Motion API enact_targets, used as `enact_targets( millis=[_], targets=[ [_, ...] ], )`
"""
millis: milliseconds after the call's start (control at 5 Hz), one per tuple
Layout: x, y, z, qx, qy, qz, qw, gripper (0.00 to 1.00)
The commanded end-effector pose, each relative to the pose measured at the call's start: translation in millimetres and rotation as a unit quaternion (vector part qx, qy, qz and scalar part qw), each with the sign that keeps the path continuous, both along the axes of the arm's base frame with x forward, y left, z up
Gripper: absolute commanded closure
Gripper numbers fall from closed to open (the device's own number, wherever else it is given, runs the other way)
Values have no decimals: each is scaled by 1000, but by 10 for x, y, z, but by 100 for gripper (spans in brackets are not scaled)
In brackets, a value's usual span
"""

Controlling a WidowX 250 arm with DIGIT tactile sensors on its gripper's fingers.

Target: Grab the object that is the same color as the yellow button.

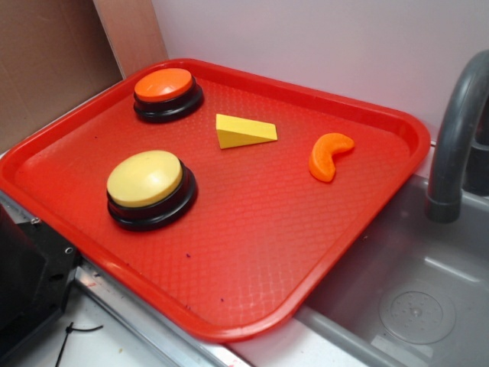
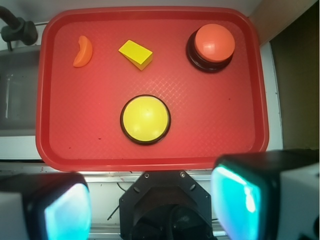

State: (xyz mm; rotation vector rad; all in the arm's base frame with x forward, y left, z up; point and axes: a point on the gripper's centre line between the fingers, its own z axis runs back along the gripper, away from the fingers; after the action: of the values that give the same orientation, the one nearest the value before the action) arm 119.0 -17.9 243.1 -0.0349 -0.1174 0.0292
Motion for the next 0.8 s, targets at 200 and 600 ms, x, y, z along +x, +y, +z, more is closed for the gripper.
enact_targets(
  millis=[200, 600],
  targets=[
    [153, 77, -114, 3, -11, -71, 997, 0],
    [573, 138, -435, 33, 6, -211, 977, 0]
  ],
)
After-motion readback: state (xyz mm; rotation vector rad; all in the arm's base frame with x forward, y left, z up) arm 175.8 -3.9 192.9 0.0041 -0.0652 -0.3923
